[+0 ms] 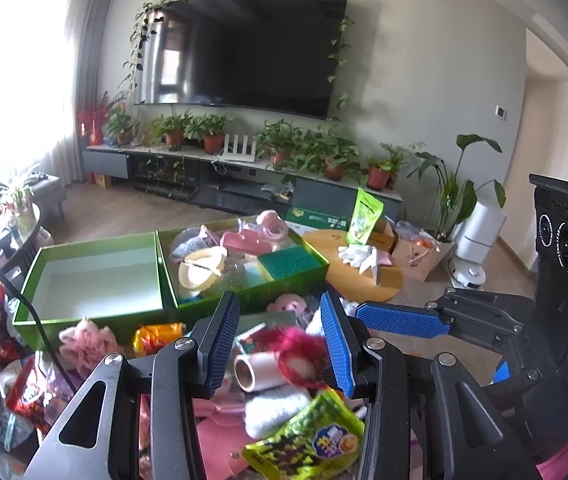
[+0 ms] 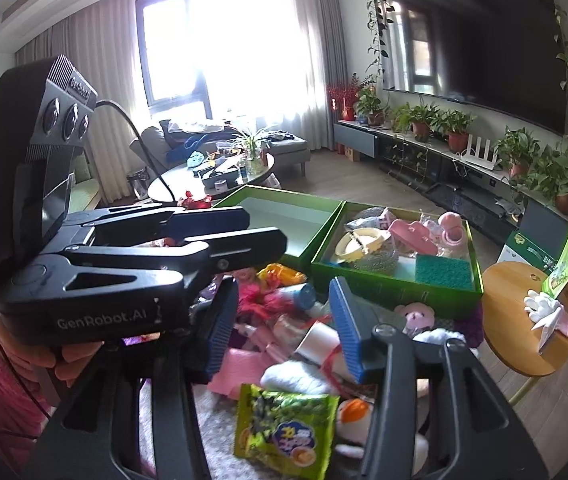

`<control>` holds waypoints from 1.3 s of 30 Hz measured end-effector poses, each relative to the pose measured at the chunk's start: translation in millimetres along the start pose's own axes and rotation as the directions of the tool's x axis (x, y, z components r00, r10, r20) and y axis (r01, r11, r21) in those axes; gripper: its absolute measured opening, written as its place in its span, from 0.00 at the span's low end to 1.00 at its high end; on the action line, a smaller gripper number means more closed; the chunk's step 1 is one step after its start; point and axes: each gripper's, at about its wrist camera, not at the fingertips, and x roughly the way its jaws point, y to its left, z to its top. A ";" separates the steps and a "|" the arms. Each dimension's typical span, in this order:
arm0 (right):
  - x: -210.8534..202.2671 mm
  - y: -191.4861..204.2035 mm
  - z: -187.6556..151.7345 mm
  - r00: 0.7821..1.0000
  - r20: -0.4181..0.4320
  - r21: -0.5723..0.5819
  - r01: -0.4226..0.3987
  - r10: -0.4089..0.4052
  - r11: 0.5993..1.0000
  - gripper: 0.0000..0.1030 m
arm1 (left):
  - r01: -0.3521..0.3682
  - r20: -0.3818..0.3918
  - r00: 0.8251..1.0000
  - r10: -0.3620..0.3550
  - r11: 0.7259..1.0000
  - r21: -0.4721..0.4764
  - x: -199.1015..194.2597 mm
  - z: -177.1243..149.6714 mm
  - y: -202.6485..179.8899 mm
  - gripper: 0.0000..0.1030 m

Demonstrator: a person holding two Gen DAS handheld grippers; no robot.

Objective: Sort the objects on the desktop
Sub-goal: 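Withdraw the right gripper from the box back over the pile, then reach the right gripper down to the green snack bag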

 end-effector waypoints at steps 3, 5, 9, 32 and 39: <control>-3.0 3.3 -17.7 1.000 -0.022 0.019 -0.013 0.013 1.000 0.46 | 0.006 -0.011 1.000 -0.006 1.000 -0.010 -0.3 -16.6 -3.0 0.41; -4.5 4.1 -28.8 0.999 -0.036 0.031 -0.015 0.016 0.999 0.46 | 0.006 -0.026 1.000 -0.007 1.000 -0.028 0.7 -27.6 -2.7 0.41; -7.2 -2.4 -52.0 0.998 -0.068 0.079 -0.013 0.019 0.997 0.46 | 0.027 -0.067 0.997 -0.033 0.996 -0.082 4.5 -53.0 1.1 0.41; 5.0 -20.8 -116.1 0.988 -0.150 0.140 0.049 -0.028 0.989 0.47 | -0.033 -0.186 0.982 -0.002 0.983 -0.183 29.8 -129.6 4.8 0.41; 14.9 -25.8 -131.6 0.985 -0.170 0.164 0.058 -0.029 0.985 0.47 | -0.033 -0.218 0.976 -0.003 0.986 -0.161 40.3 -142.9 -2.2 0.41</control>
